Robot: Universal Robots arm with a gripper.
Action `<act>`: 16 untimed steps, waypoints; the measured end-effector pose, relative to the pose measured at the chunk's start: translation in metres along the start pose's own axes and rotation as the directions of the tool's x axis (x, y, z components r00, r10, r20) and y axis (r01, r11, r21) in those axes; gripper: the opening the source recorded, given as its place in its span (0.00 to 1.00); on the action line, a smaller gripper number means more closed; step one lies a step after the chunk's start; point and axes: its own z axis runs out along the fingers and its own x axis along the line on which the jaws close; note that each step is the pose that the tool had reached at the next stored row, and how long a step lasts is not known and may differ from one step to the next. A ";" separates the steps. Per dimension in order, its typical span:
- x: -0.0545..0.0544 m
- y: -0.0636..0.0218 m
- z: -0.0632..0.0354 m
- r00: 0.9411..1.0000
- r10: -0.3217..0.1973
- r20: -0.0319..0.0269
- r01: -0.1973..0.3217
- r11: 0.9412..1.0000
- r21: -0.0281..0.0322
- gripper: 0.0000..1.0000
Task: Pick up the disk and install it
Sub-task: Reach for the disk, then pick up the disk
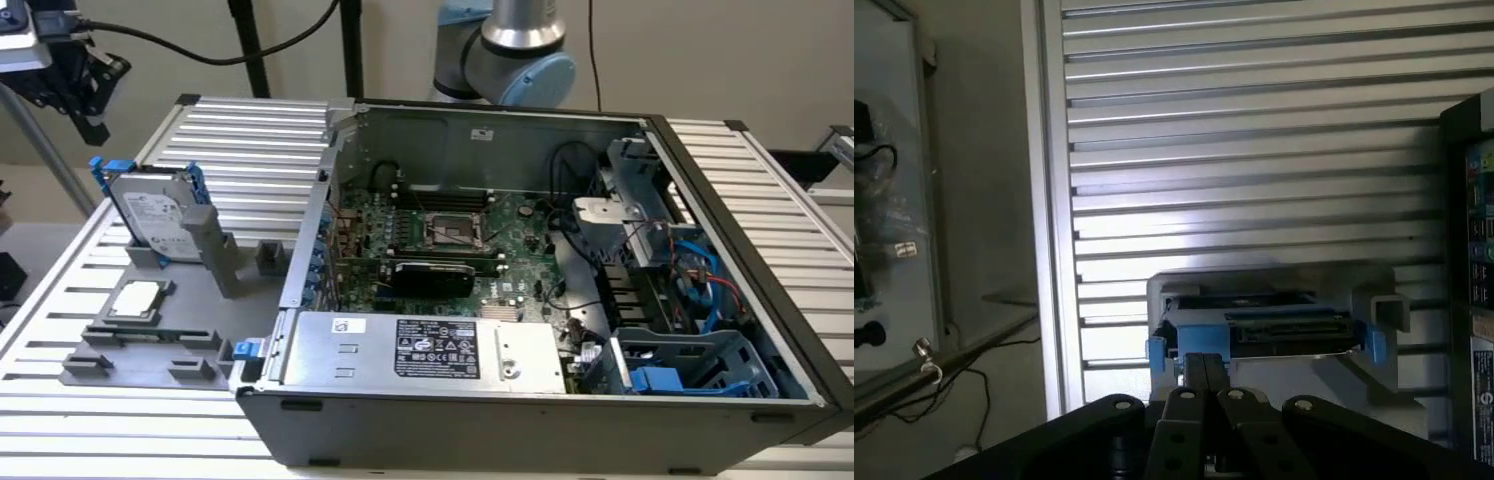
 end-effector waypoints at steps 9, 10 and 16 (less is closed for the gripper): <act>-0.005 -0.0036 -0.0002 1.000 -0.012 0.000 0.012 1.000 0.000 0.00; -0.005 -0.0036 -0.0002 1.000 -0.013 0.000 0.013 1.000 0.001 0.00; -0.005 -0.0036 -0.0002 1.000 -0.013 0.000 0.013 1.000 0.001 0.00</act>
